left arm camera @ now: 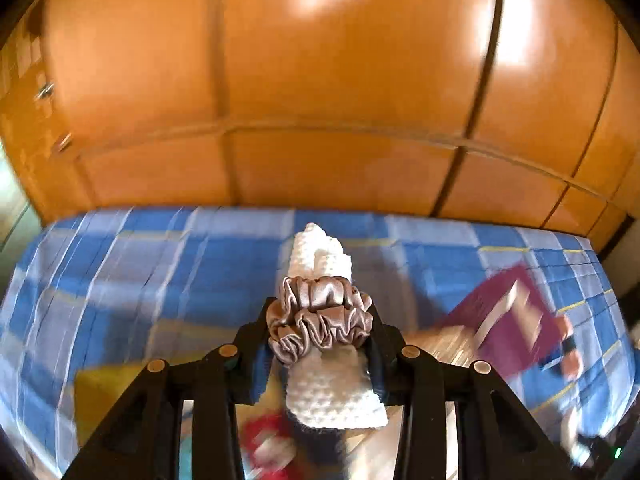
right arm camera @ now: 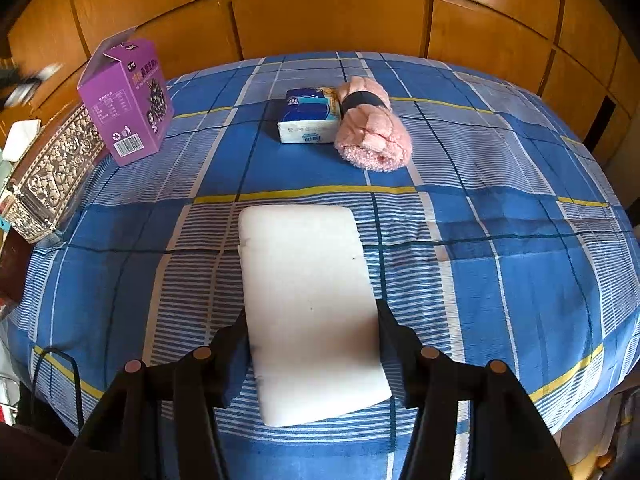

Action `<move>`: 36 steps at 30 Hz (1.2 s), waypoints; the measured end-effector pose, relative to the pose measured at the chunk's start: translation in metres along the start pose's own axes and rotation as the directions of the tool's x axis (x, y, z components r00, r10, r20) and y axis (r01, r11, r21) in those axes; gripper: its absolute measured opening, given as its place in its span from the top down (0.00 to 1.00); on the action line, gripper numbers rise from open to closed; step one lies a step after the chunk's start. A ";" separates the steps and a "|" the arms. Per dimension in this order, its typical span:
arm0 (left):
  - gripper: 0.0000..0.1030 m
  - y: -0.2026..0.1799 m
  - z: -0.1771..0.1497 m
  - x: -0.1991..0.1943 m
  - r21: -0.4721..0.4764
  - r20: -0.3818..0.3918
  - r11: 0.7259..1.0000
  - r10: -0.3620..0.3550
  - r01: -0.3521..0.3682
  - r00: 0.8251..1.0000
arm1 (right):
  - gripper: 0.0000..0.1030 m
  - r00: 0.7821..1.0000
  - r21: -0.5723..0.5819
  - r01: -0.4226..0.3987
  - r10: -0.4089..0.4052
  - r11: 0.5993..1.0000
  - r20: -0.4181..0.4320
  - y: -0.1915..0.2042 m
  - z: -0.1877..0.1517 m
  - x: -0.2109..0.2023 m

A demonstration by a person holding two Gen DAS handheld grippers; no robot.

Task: Organize soft objects
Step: 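Carry the scrunchie into the gold tray and release it while the right gripper holds the white pad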

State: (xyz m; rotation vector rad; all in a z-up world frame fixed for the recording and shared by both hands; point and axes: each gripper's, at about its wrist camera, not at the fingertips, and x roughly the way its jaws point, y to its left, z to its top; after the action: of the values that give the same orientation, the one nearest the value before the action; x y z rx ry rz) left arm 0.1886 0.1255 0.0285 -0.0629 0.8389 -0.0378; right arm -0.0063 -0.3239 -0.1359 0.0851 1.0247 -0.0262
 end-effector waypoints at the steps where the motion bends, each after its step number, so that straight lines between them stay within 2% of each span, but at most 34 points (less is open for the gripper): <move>1: 0.62 0.016 -0.017 -0.007 -0.022 -0.001 1.000 0.008 -0.008 1.000 | 0.45 1.000 -0.003 0.004 -0.004 1.000 0.001 0.001 0.000 0.001; 5: 0.62 0.059 -0.075 -0.037 -0.124 0.004 0.992 0.033 -0.033 0.999 | 0.45 1.000 -0.008 0.016 -0.016 1.000 0.003 0.002 0.000 0.001; 9: 0.62 0.096 -0.132 -0.066 -0.240 0.000 0.968 0.070 -0.068 0.998 | 0.45 0.999 -0.012 0.031 -0.031 0.999 0.015 0.004 -0.001 0.001; 11: 0.62 0.105 -0.160 -0.074 -0.271 -0.015 0.958 0.091 -0.091 0.996 | 0.45 0.999 -0.013 0.041 -0.040 0.999 0.021 0.006 -0.002 0.001; 15: 0.62 0.114 -0.193 -0.078 -0.314 -0.026 0.941 0.124 -0.126 0.992 | 0.45 0.998 -0.015 0.062 -0.061 0.998 0.030 0.009 -0.002 0.001; 24: 0.57 0.140 -0.212 -0.055 -0.337 -0.092 0.910 0.222 -0.240 0.971 | 0.45 0.994 -0.002 0.106 -0.106 0.994 0.021 0.013 -0.001 0.002; 32: 0.41 0.137 -0.213 -0.057 -0.316 -0.050 0.911 0.264 -0.266 0.963 | 0.46 0.990 0.013 0.138 -0.138 0.990 -0.001 0.016 0.001 0.003; 36: 0.39 0.134 -0.210 -0.065 -0.308 -0.014 0.915 0.267 -0.258 0.964 | 0.46 0.989 0.015 0.145 -0.145 0.989 -0.005 0.017 0.002 0.004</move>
State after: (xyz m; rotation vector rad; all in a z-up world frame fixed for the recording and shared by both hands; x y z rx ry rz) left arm -0.0099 0.2545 -0.0722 -0.2435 0.8127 0.3489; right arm -0.0021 -0.3073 -0.1372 0.0249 1.0329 -0.1665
